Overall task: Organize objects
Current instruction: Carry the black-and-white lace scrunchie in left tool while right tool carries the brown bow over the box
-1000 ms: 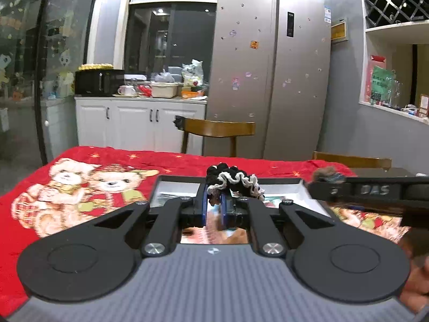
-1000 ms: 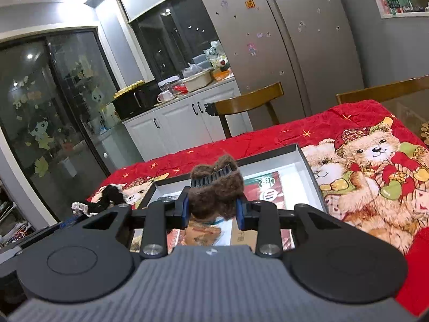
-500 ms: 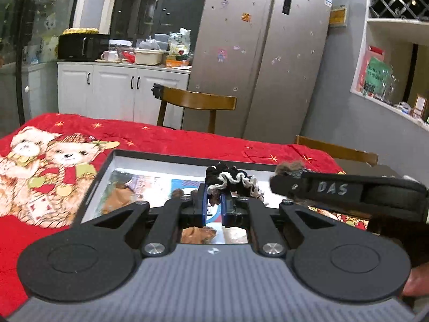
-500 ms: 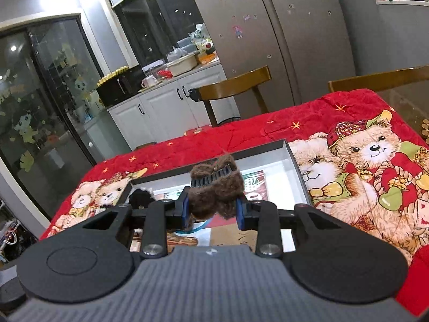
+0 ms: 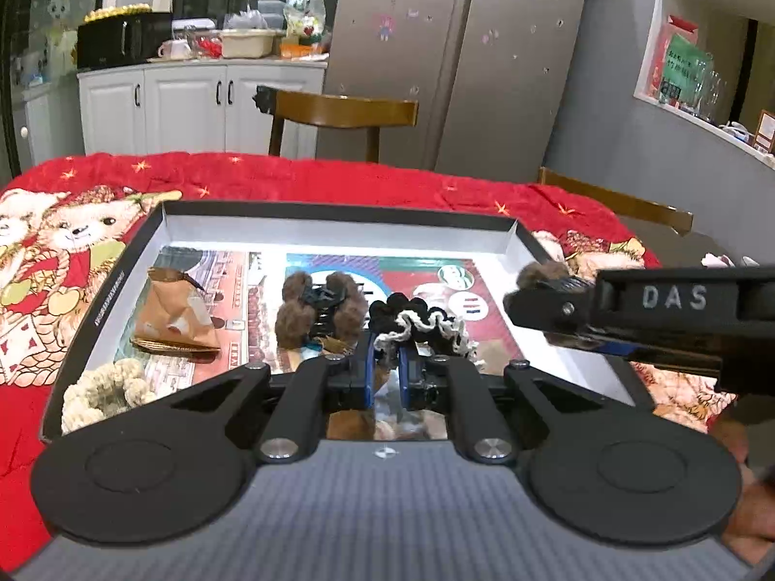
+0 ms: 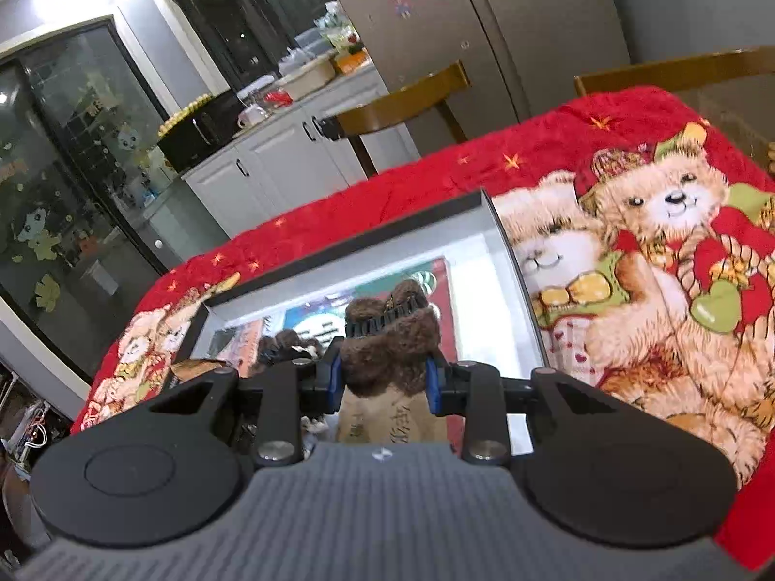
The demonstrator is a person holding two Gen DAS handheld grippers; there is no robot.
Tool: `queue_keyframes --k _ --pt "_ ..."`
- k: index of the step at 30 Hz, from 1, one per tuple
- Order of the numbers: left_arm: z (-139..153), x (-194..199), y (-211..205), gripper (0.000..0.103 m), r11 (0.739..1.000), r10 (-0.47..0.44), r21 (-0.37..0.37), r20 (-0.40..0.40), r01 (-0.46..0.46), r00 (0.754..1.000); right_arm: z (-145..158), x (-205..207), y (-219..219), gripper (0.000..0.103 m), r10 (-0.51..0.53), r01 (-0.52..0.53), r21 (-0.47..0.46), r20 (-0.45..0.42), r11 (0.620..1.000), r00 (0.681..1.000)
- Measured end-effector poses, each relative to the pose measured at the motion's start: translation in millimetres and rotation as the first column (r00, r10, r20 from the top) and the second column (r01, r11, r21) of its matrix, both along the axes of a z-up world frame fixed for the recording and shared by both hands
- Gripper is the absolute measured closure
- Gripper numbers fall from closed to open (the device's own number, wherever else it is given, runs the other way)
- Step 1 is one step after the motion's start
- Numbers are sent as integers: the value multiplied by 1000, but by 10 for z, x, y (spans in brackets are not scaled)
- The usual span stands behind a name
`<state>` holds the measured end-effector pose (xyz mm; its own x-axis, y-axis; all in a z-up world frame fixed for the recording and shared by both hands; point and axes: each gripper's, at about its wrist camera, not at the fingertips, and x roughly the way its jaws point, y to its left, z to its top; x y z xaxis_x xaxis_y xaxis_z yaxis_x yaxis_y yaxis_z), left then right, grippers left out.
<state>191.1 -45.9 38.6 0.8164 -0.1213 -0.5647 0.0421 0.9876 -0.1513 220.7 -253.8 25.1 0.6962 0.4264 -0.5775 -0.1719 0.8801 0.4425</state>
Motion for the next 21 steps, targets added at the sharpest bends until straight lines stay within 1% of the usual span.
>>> queue_keyframes --k 4,5,8,11,21 --pt "-72 75 124 91 1000 -7 -31 -48 5 999 -75 22 47 67 24 -24 4 -28 1000 999" --pt "-85 81 139 91 1000 -1 -28 -58 -1 998 -88 17 58 67 31 -31 5 -30 999 999" --pt "-129 73 151 91 999 25 20 -59 -24 998 -99 -7 103 67 46 -46 -5 -31 999 998" --pt "-169 100 201 91 999 36 7 -84 -35 996 -93 -20 137 67 55 -56 -13 -28 998 998" --pt "-148 61 184 91 998 46 37 -61 -44 997 -97 -34 147 67 61 -62 -24 -34 998 998"
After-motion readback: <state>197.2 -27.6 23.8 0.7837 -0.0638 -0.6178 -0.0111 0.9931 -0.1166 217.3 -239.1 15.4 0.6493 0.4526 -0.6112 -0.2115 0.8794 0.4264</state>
